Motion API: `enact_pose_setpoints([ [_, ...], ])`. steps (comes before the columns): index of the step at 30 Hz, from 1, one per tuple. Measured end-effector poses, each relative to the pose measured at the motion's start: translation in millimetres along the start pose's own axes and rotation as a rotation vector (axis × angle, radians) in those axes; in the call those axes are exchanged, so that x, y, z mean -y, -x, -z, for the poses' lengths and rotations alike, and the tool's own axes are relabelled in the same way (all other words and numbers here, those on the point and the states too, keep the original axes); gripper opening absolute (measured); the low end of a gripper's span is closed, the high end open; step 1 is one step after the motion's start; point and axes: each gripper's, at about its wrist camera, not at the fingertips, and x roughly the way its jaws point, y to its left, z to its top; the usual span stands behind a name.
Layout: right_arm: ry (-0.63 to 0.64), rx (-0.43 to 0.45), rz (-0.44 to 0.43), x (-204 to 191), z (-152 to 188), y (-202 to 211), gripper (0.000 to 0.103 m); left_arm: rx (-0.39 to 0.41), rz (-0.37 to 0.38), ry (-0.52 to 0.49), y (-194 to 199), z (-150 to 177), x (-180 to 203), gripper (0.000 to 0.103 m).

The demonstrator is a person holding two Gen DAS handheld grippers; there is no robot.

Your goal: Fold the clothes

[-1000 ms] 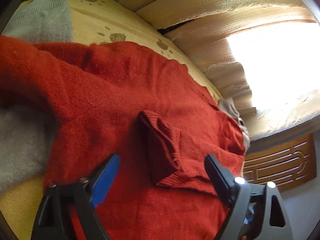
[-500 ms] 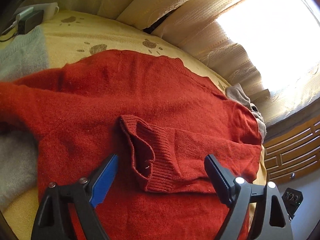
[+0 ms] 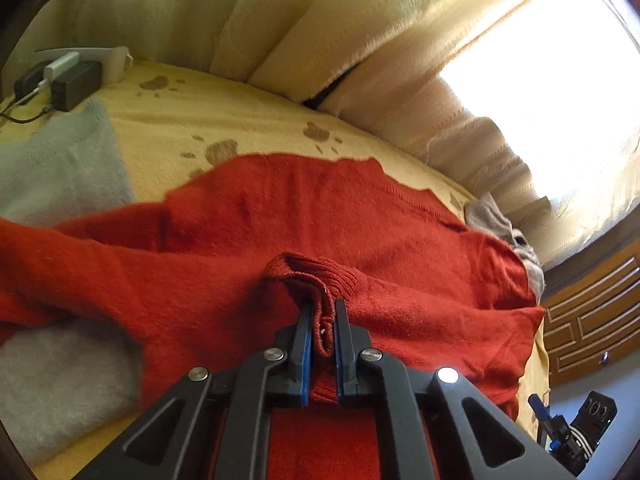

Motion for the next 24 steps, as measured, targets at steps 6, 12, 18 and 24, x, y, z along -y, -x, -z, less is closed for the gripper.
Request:
enact_pose_setpoints([
  [6,0.264,0.028,0.148,-26,-9,5,0.103,0.054,-0.026,0.048,28,-13,-29,0.009],
  [12,0.695,-0.030,0.344,-70,-2,-29,0.103,0.045,-0.014,0.076,22,-8,-41,0.009],
  [18,0.928,-0.154,0.514,-73,1,-92,0.103,0.070,0.040,0.085,34,-11,-37,0.009],
  [24,0.974,-0.135,0.639,-65,-21,-127,0.103,0.117,0.069,0.072,53,-19,-31,0.009],
])
